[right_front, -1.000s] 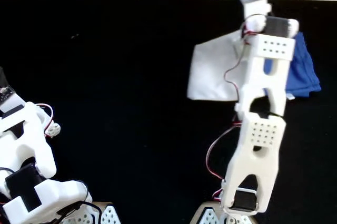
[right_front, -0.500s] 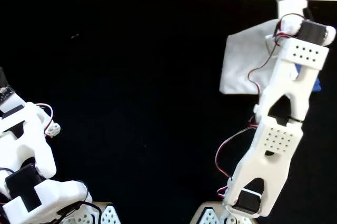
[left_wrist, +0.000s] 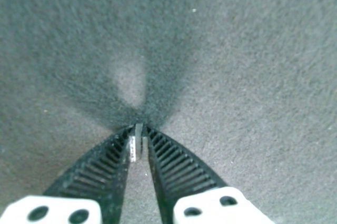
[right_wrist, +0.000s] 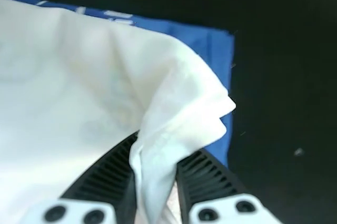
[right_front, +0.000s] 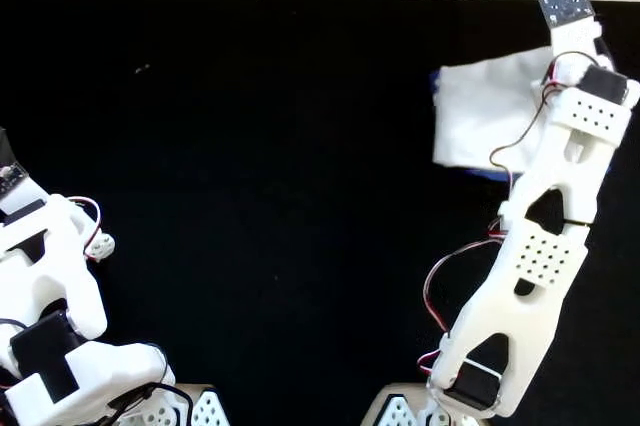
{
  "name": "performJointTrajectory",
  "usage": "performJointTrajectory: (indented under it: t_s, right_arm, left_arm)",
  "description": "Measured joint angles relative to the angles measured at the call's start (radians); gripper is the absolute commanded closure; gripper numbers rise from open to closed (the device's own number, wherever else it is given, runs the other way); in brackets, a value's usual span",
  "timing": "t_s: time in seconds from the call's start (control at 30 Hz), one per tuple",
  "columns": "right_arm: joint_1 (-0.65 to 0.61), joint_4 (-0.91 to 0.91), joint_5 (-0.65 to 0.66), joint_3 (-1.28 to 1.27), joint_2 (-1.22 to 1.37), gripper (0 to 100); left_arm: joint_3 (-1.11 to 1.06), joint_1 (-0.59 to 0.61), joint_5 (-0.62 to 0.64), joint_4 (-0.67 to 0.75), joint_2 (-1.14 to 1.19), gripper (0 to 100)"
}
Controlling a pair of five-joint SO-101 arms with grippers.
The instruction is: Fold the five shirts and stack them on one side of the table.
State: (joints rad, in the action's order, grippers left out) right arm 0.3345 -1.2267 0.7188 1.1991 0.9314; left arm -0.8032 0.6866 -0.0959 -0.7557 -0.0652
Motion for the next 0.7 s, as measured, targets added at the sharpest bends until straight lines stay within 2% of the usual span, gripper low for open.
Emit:
performJointTrajectory:
  t_s: [0.3,0.5,0.7]
  right_arm:
    - [0.017,0.048,0.044,0.0,0.055,98.5]
    - [0.017,0.051,0.044,0.0,0.058,78.4]
    - [0.034,0.137,-0.023,0.041,0.061,80.3]
  left_arm:
    - [0.0,0.0,0.0,0.0,0.0,99]
    - [0.0,0.0,0.0,0.0,0.0,99]
    - [0.0,0.0,0.0,0.0,0.0,99]
